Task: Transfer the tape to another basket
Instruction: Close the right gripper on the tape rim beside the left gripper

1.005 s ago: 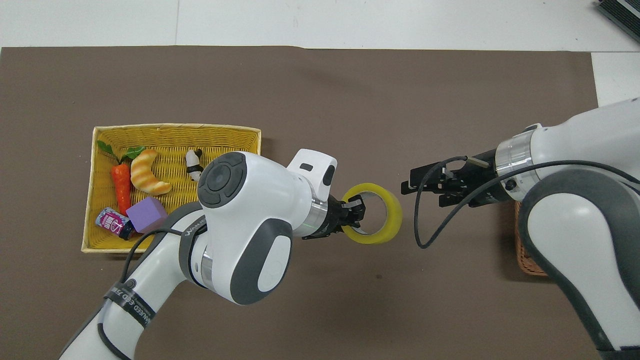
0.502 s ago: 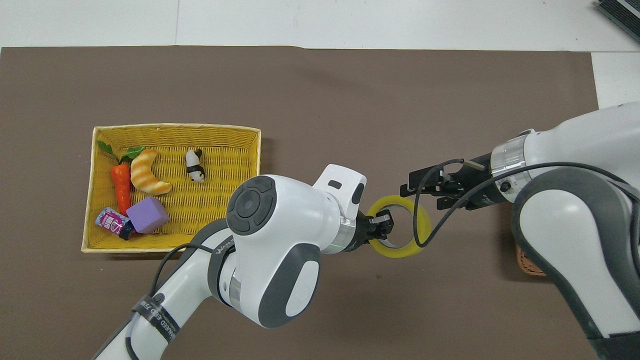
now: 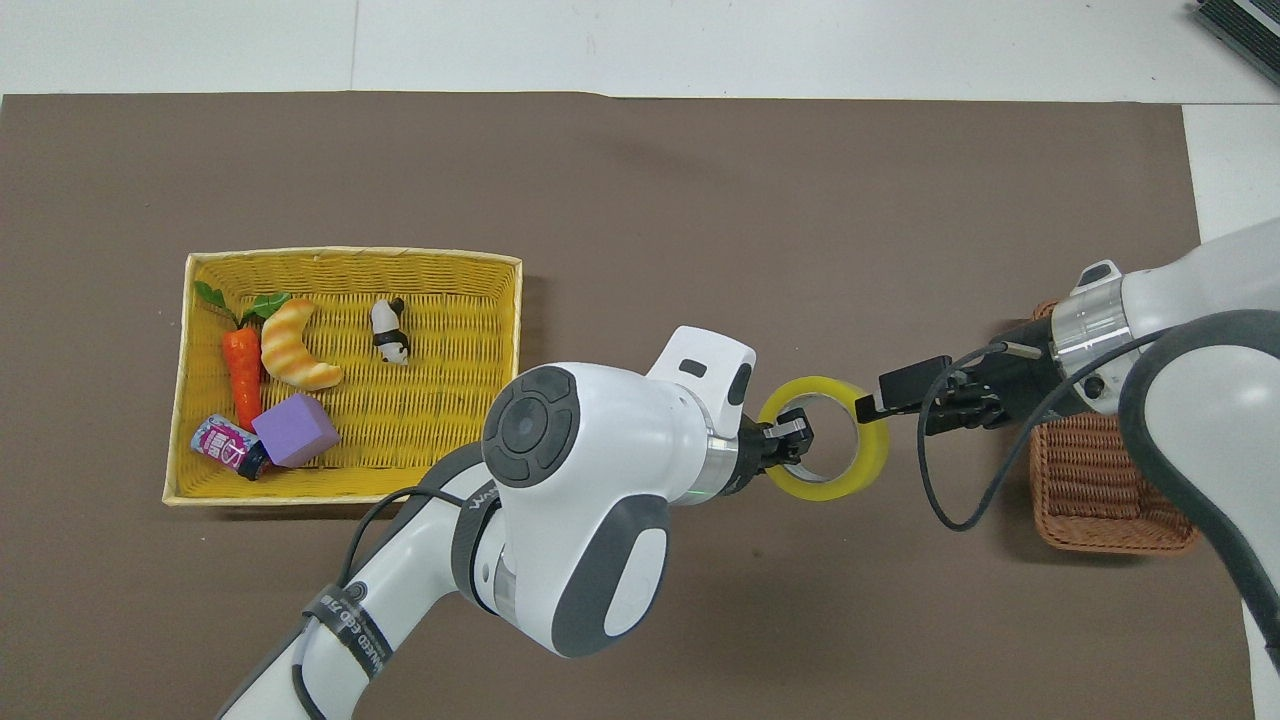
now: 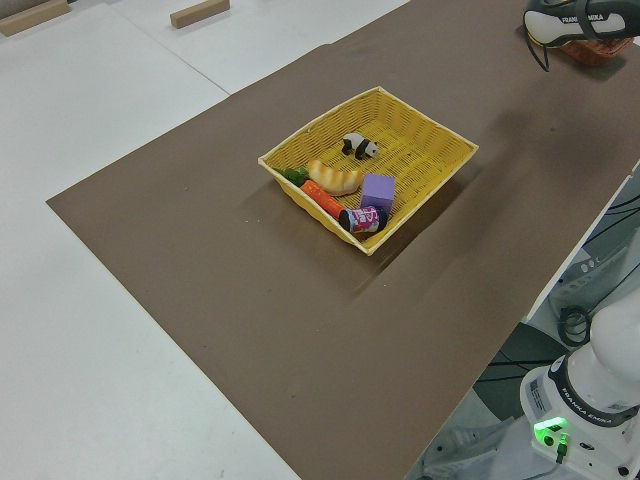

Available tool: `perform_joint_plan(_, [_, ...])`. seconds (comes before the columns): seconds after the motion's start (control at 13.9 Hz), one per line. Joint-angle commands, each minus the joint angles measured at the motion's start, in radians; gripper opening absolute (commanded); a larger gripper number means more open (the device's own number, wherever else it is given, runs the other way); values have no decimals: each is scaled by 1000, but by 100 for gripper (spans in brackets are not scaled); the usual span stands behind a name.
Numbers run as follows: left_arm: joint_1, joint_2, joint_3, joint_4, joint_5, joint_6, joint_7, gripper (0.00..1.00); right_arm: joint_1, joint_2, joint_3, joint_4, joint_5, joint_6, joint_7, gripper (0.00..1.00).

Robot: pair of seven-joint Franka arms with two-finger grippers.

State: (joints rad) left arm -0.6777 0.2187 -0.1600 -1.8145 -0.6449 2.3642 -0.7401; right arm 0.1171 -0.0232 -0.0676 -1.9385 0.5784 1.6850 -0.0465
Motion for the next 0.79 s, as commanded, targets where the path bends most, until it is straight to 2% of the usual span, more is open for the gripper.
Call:
perform_joint_plan(0.0, [-14, 13, 11, 40, -13, 18, -19, 0, 2, -17, 2, -20, 15, -11, -30, 100])
perform_joint_plan(0.43, [-14, 13, 10, 40, -16, 18, -21, 0, 7, -27, 2, -37, 3, -8, -35, 100])
perform_joint_plan(0.5, [-14, 13, 10, 40, -18, 20, -21, 0, 7, -29, 2, -39, 2, -8, -23, 81])
perform_joint_plan(0.57, [-14, 13, 10, 40, -19, 26, -21, 0, 10, -31, 3, -42, 1, -8, -6, 68])
perform_joint_plan(0.65, [-14, 13, 10, 40, -21, 36, -22, 0, 21, -31, 3, -43, -2, -8, 11, 60])
perform_joint_plan(0.72, [-14, 14, 8, 40, -22, 52, -33, 0, 22, -31, 3, -43, -2, -7, 13, 60])
